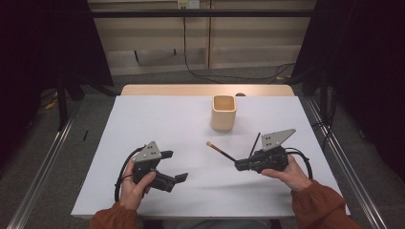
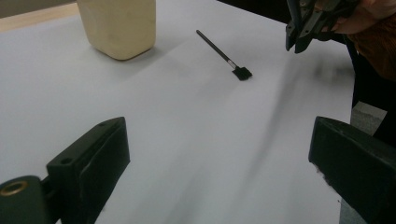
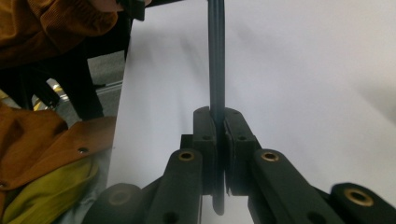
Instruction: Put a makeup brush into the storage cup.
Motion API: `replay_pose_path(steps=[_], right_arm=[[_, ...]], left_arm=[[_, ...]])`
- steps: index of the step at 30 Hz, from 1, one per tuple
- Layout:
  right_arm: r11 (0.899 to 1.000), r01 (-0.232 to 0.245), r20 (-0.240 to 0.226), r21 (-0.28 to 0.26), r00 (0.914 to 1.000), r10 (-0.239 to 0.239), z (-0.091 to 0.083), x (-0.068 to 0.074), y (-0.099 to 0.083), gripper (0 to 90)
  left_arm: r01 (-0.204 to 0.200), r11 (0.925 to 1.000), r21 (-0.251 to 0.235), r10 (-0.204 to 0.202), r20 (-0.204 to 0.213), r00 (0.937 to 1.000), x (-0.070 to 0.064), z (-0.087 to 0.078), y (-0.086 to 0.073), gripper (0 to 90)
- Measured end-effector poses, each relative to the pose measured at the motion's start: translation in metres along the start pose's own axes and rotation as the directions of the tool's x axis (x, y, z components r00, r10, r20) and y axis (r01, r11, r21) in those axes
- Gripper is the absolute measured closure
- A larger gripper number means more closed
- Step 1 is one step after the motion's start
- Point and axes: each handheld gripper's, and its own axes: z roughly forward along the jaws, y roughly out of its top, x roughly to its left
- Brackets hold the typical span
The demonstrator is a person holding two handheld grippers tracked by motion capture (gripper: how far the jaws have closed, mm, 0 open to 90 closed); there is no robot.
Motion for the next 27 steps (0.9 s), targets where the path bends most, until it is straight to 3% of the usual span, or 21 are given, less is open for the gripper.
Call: replay_pose_path(steps=[4, 10, 12, 16, 20, 25, 27], right_arm=[[0.997, -0.01, -0.013, -0.07, 0.9999, 0.009, -0.002, -0.001, 0.0, 85.7], [0.991, -0.002, 0.0, -0.134, 1.0, 0.002, -0.004, -0.001, 0.001, 85.7], [0.99, -0.004, -0.001, -0.141, 1.0, 0.004, -0.004, -0.001, 0.001, 85.7], [0.99, 0.003, 0.002, -0.141, 1.0, -0.003, -0.003, 0.0, 0.001, 85.7], [0.989, 0.008, 0.006, -0.148, 1.0, -0.007, -0.003, 0.0, 0.001, 85.7], [0.988, 0.01, 0.005, -0.154, 0.9999, -0.01, -0.001, 0.001, 0.001, 85.7], [0.988, 0.009, 0.002, -0.157, 1.0, -0.009, 0.0, 0.001, 0.001, 85.7]], left_arm=[[0.014, 0.9999, -0.01, -0.014, -0.003, 0.9999, 0.0, 0.0, 0.0, 3.2], [0.026, 0.9995, -0.017, -0.026, 0.002, 0.9997, 0.001, -0.001, 0.0, 2.1], [0.022, 0.9994, -0.026, -0.022, -0.007, 0.9997, 0.0, -0.001, 0.0, 2.2], [0.061, 0.9961, -0.063, -0.059, 0.021, 0.998, 0.002, -0.002, 0.002, 2.1], [0.071, 0.9942, -0.081, -0.07, 0.012, 0.9975, 0.002, -0.002, 0.003, 1.9], [0.053, 0.9928, -0.107, -0.053, 0.002, 0.9986, -0.004, 0.0, 0.009, 1.9], [0.027, 0.995, -0.097, -0.024, 0.029, 0.9993, -0.008, 0.003, 0.013, 5.1]])
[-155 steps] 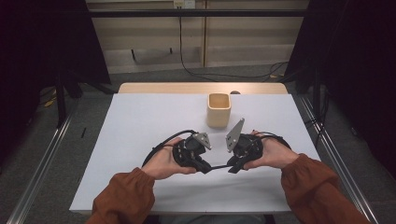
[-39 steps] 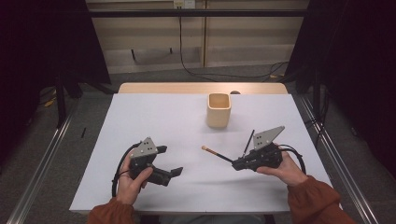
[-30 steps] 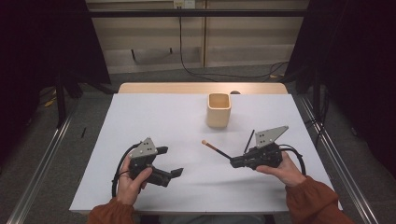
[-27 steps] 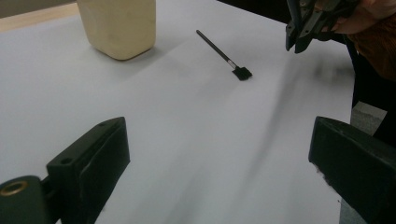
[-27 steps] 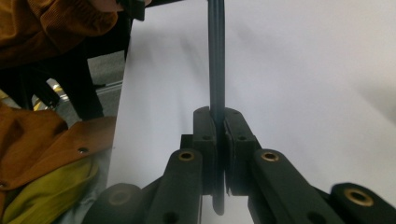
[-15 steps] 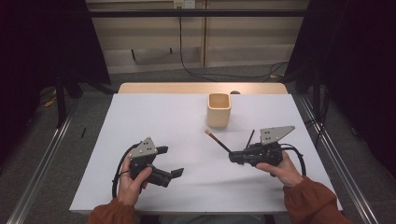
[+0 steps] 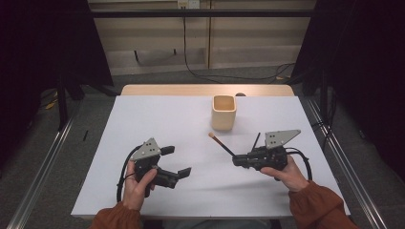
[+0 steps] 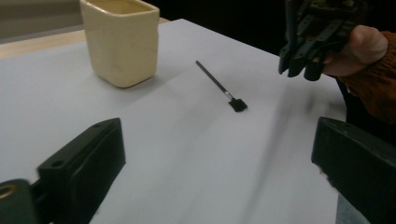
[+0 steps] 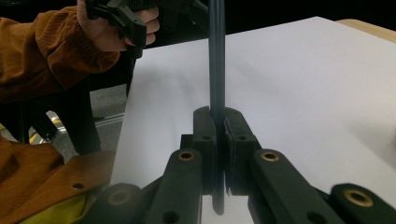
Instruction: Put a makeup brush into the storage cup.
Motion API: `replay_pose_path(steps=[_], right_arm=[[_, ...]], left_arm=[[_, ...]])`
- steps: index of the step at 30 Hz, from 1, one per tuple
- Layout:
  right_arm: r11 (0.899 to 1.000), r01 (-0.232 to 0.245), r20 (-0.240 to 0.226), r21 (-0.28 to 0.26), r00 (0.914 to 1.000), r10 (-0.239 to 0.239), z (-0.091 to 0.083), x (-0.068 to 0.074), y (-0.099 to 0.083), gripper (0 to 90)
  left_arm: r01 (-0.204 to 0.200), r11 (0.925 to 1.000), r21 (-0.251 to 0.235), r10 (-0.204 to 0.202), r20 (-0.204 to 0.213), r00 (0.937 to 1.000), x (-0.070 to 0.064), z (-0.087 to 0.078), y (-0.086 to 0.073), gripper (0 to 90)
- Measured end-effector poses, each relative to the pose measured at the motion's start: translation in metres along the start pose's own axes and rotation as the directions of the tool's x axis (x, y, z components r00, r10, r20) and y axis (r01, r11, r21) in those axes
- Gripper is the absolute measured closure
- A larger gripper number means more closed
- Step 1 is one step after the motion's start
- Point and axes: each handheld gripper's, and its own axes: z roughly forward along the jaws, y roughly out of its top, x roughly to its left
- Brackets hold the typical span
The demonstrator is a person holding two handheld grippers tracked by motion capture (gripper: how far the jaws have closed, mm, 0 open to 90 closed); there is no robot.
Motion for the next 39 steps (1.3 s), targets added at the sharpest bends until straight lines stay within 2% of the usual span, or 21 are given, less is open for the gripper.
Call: replay_pose_path(steps=[2, 7, 9, 11, 19, 22, 26, 27, 30, 33, 35, 37, 39], right_arm=[[1.0, -0.001, -0.001, -0.003, 1.0, 0.001, 0.001, 0.0, 0.0, 85.6], [1.0, -0.003, 0.002, -0.009, 1.0, 0.003, 0.0, 0.001, 0.001, 85.7], [1.0, -0.004, 0.004, -0.009, 1.0, 0.004, 0.0, 0.0, 0.001, 85.6], [1.0, -0.005, 0.003, -0.008, 1.0, 0.005, 0.001, 0.0, 0.001, 85.7], [1.0, -0.006, -0.003, 0.002, 1.0, 0.006, 0.005, 0.001, 0.001, 85.7], [1.0, -0.011, -0.005, 0.003, 0.9999, 0.011, 0.006, 0.001, 0.0, 85.7], [1.0, -0.008, -0.002, -0.001, 1.0, 0.008, 0.006, 0.001, 0.001, 85.7], [1.0, -0.006, -0.001, -0.001, 1.0, 0.006, 0.006, 0.001, 0.001, 85.7], [1.0, -0.009, -0.002, 0.003, 1.0, 0.009, 0.006, 0.002, 0.001, 85.7], [1.0, -0.01, -0.005, -0.002, 0.9999, 0.01, 0.007, 0.002, 0.001, 85.7], [1.0, -0.012, -0.005, -0.005, 0.9999, 0.012, 0.007, 0.002, 0.001, 85.7], [1.0, -0.01, -0.004, -0.007, 0.9999, 0.01, 0.008, 0.002, 0.001, 85.7], [1.0, -0.008, -0.004, -0.006, 1.0, 0.008, 0.008, 0.002, 0.001, 85.7]], left_arm=[[-0.003, 1.0, -0.007, 0.003, -0.007, 1.0, -0.004, 0.004, 0.004, 2.6], [-0.014, 0.9997, -0.019, 0.014, -0.003, 0.9999, -0.008, 0.014, 0.008, 3.4], [-0.033, 0.9986, -0.04, 0.032, -0.021, 0.9993, -0.009, 0.016, 0.008, 3.7], [-0.025, 0.9982, -0.055, 0.024, -0.02, 0.9995, -0.009, 0.017, 0.01, 3.6], [-0.021, 0.998, -0.06, 0.023, 0.024, 0.9995, -0.015, 0.026, 0.016, 2.9], [-0.038, 0.9983, -0.045, 0.038, 0.017, 0.9991, -0.02, 0.031, 0.021, 3.2], [-0.054, 0.997, -0.056, 0.055, 0.033, 0.9979, -0.025, 0.038, 0.025, 2.8], [-0.071, 0.9956, -0.062, 0.073, 0.031, 0.9969, -0.025, 0.039, 0.026, 3.9], [-0.087, 0.9915, -0.097, 0.088, 0.012, 0.996, -0.027, 0.041, 0.028, 4.0], [-0.078, 0.9909, -0.11, 0.08, 0.013, 0.9967, -0.028, 0.043, 0.032, 5.2], [-0.066, 0.9911, -0.116, 0.069, 0.021, 0.9974, -0.028, 0.045, 0.034, 9.1], [-0.08, 0.9901, -0.115, 0.083, 0.022, 0.9963, -0.028, 0.046, 0.037, 10.8], [-0.073, 0.9897, -0.123, 0.075, 0.012, 0.9971, -0.028, 0.048, 0.038, 13.4]])
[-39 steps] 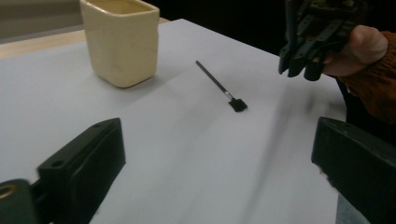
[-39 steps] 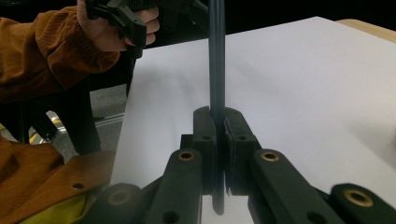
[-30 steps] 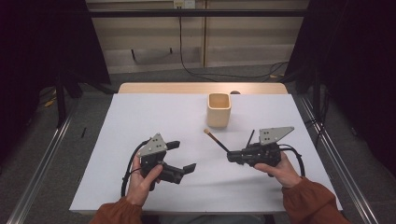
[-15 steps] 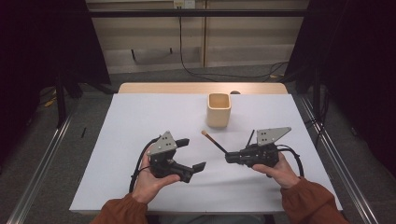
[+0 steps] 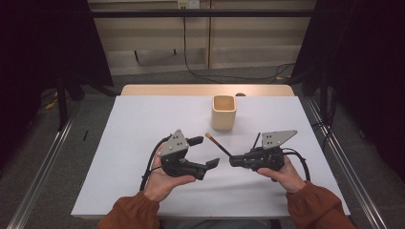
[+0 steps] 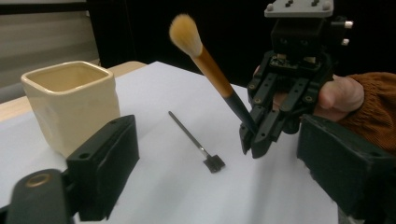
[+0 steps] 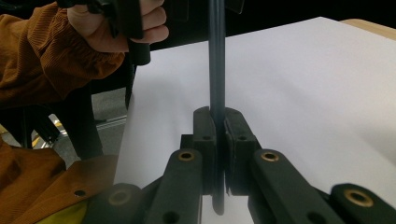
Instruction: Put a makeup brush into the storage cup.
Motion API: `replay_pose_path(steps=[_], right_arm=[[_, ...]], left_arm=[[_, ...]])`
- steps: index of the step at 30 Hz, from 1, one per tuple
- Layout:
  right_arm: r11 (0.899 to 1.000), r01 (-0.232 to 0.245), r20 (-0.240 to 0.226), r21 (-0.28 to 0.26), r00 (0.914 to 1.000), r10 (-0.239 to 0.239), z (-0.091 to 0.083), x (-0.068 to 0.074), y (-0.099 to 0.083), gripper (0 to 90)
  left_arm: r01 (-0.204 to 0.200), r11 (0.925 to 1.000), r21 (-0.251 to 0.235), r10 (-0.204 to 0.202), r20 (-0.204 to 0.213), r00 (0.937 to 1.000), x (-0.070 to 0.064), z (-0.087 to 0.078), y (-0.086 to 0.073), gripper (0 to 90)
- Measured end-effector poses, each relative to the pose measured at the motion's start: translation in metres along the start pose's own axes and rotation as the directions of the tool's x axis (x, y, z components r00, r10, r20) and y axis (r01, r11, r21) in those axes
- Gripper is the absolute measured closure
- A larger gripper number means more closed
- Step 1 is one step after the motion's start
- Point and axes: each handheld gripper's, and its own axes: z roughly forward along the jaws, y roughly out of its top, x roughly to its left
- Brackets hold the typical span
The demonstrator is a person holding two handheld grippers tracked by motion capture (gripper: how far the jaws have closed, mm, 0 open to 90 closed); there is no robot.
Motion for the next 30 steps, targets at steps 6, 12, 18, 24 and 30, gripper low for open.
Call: replay_pose_path(steps=[6, 12, 18, 24, 30], right_arm=[[1.0, -0.001, 0.003, 0.001, 1.0, 0.001, 0.0, 0.0, 0.0, 85.7], [1.0, -0.004, 0.007, 0.002, 1.0, 0.004, 0.001, 0.0, -0.001, 85.7], [1.0, -0.005, 0.006, 0.003, 1.0, 0.005, 0.003, 0.0, -0.001, 85.7], [1.0, 0.0, 0.01, 0.004, 1.0, 0.0, 0.003, 0.0, -0.002, 85.7], [1.0, 0.005, 0.01, 0.008, 0.9999, -0.005, 0.004, 0.0, -0.002, 85.6]], left_arm=[[-0.001, 0.9999, -0.011, 0.0, -0.018, 0.9998, 0.003, 0.005, 0.0, 22.8], [0.012, 0.999, -0.044, -0.013, -0.01, 0.9999, 0.004, 0.006, 0.001, 30.4], [0.014, 0.9992, -0.037, -0.015, -0.013, 0.9998, 0.007, 0.007, 0.003, 41.0], [0.037, 0.9989, -0.029, -0.036, 0.026, 0.999, 0.008, 0.01, 0.004, 52.2], [0.092, 0.994, -0.059, -0.088, 0.057, 0.9945, 0.008, 0.015, 0.004, 61.0]])
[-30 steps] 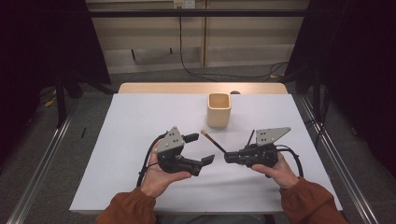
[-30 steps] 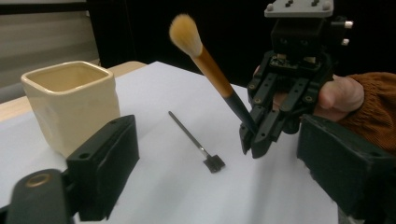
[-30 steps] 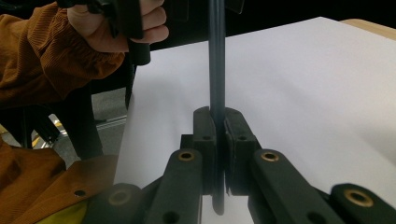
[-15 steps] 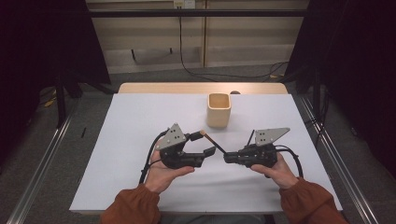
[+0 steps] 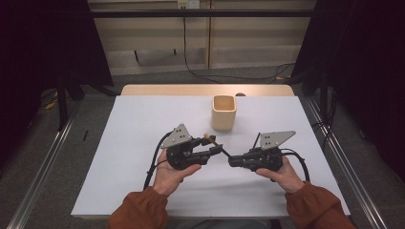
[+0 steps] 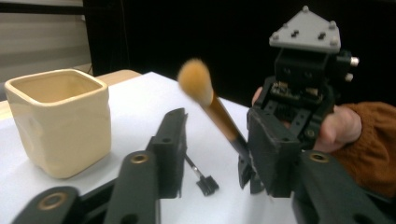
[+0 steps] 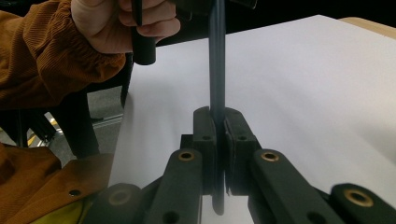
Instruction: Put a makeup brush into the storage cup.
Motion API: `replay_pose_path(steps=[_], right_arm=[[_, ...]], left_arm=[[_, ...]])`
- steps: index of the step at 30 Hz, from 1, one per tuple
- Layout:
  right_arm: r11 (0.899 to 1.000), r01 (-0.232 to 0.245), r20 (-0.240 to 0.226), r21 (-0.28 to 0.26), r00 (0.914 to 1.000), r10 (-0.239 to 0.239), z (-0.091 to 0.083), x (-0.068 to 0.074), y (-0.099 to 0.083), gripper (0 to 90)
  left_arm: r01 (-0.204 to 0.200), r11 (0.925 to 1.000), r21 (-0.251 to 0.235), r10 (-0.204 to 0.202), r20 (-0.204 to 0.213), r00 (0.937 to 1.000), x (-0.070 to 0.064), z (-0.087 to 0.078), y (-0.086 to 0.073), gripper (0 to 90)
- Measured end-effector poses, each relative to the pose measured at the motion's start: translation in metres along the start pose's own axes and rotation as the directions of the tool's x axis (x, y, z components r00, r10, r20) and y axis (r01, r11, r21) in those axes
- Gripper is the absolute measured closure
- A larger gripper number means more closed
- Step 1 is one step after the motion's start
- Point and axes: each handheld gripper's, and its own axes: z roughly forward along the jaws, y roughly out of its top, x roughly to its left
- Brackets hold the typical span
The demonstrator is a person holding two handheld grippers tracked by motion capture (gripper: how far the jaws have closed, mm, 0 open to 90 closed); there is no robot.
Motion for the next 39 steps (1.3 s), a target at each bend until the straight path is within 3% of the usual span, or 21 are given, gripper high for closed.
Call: replay_pose_path(steps=[8, 15, 24, 30, 36, 39], right_arm=[[1.0, -0.003, 0.0, 0.007, 1.0, 0.003, 0.001, -0.0007, -0.0015, 85.7], [1.0, 0.008, -0.012, 0.017, 0.9999, -0.008, 0.0044, 0.0009, -0.0022, 85.5], [1.0, 0.005, -0.015, 0.013, 0.9999, -0.005, 0.0059, 0.0009, -0.0035, 83.9], [1.0, 0.004, -0.022, 0.022, 0.9998, -0.004, 0.0065, 0.002, -0.0037, 82.8], [1.0, -0.002, -0.03, 0.012, 0.9995, 0.002, 0.0066, 0.0025, -0.0035, 75.6], [1.0, -0.008, -0.036, 0.005, 0.9993, 0.008, 0.007, 0.0033, -0.003, 66.1]], left_arm=[[0.015, 0.9998, 0.01, -0.016, 0.031, 0.9994, 0.0007, -0.0017, 0.0005, 72.6], [0.057, 0.9984, -0.003, -0.056, 0.089, 0.9944, 0.0016, -0.0006, 0.0019, 79.7], [0.074, 0.9972, -0.008, -0.072, 0.13, 0.9889, -0.0014, 0.0003, 0.002, 83.8], [0.066, 0.9978, -0.001, -0.066, 0.13, 0.9894, -0.0036, 0.0012, 0.0028, 84.3], [0.065, 0.9979, 0.0, -0.065, 0.127, 0.9898, -0.0032, 0.0016, 0.0038, 84.3], [0.066, 0.9978, 0.001, -0.065, 0.12, 0.9906, -0.0033, 0.0012, 0.0038, 84.2]])
